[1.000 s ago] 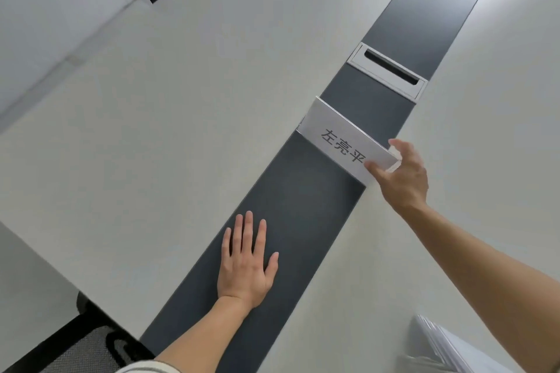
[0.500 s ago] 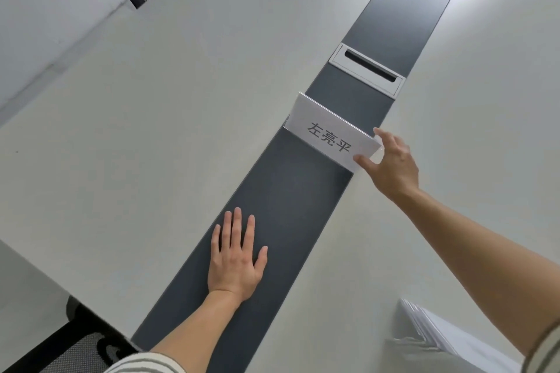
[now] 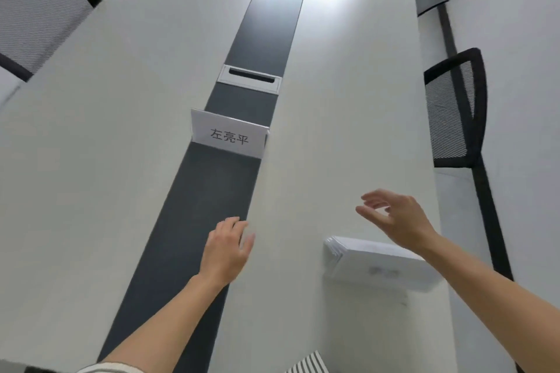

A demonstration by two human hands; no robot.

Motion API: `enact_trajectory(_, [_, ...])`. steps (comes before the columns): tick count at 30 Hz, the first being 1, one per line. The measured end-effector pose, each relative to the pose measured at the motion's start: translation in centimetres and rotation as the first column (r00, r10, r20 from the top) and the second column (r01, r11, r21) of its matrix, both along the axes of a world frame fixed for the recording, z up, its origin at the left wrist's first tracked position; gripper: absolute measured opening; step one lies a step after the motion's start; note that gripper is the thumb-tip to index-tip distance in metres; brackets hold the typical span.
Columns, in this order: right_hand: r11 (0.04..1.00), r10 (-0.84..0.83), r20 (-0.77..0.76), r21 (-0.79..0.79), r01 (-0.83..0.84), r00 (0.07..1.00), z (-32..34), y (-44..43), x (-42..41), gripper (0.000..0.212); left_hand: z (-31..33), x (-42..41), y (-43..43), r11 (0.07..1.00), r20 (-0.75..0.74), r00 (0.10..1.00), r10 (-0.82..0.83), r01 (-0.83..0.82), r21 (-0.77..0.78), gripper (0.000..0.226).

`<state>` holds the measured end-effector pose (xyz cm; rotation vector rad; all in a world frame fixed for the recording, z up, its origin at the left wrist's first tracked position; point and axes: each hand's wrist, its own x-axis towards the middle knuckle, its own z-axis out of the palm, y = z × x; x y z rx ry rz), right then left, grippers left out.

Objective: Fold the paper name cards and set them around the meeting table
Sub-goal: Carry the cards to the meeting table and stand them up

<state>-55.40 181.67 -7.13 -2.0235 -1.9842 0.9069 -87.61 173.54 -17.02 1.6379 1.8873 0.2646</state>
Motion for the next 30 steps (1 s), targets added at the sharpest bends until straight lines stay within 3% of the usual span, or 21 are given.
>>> enact_trajectory(3, [0.998, 0.037, 0.029, -0.049, -0.036, 0.999, 0.9, -3.4, 4.2, 0.060, 2.9, 5.5, -0.2, 0.985, 0.175, 0.970, -0.172, 0.169, 0.027, 0.054])
enact_trajectory(7, [0.965, 0.142, 0.144, -0.242, -0.105, 0.979, 1.1, -7.3, 8.7, 0.076, 5.4, 11.7, -0.9, 0.923, 0.193, 0.904, -0.381, 0.383, 0.029, 0.068])
enact_trajectory(11, [0.985, 0.023, 0.166, -0.174, 0.007, 0.986, -0.4, -8.9, 11.3, 0.055, 5.7, 14.8, -1.2, 0.927, 0.205, 0.909, -0.363, 0.374, -0.017, 0.061])
enact_trajectory(15, [0.992, -0.087, -0.023, -0.091, 0.085, 0.996, 1.0, -8.8, 12.2, 0.035, 6.4, 14.7, -0.8, 0.966, 0.261, 0.932, -0.251, 0.258, 0.007, 0.036])
enact_trajectory(18, [0.997, -0.076, -0.139, -0.017, 0.074, 0.987, 4.1, -8.1, 12.6, 0.024, 8.6, 14.2, -0.4, 0.985, 0.404, 0.902, -0.152, 0.173, -0.018, 0.024])
enact_trajectory(23, [0.997, -0.021, -0.389, -0.080, -0.011, 0.921, 7.8, -7.1, 13.4, 0.039, 13.9, 13.8, -1.2, 0.990, 0.735, 0.676, 0.058, 0.058, -0.132, 0.026])
enact_trajectory(28, [0.983, -0.085, -0.572, -0.180, -0.023, 0.816, 8.1, -7.1, 12.7, 0.028, 16.4, 12.3, -2.7, 0.942, 0.872, 0.373, 0.316, -0.011, -0.336, 0.048])
enact_trajectory(30, [0.974, -0.104, -0.587, -0.225, -0.038, 0.803, 7.7, -7.5, 12.2, 0.026, 16.6, 12.0, -3.6, 0.924, 0.876, 0.330, 0.353, 0.027, -0.382, 0.055])
